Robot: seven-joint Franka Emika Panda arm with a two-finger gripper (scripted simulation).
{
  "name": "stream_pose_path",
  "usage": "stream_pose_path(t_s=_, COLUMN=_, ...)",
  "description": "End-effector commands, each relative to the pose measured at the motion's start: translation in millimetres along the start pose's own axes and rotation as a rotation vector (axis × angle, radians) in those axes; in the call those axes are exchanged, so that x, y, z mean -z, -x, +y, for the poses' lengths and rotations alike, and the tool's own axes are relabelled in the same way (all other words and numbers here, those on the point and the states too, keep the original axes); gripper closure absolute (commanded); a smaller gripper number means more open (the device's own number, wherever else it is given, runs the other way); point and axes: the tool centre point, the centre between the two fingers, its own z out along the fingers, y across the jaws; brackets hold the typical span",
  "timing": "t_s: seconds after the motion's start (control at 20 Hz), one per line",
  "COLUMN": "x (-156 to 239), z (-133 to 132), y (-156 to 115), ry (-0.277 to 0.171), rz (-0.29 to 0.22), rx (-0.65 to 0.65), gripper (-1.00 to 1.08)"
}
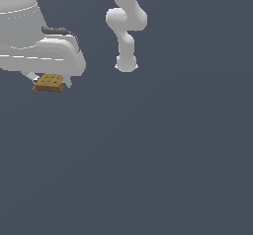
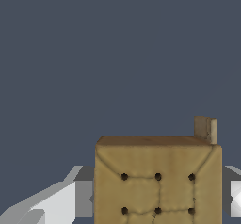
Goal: Pick up the object and move it to a goal position.
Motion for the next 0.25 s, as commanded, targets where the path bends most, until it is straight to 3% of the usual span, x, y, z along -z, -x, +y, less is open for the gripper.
stream_pose_path(t_s=0.0, x=3.4, z=1.4, y=-1.4, ry=0.0, rz=0.001, rx=0.0, gripper=1.08)
stream_pose_path(t_s=0.2, x=4.2, z=1.8, y=-2.1, ry=0.0, rz=0.001, rx=0.0, gripper=1.08)
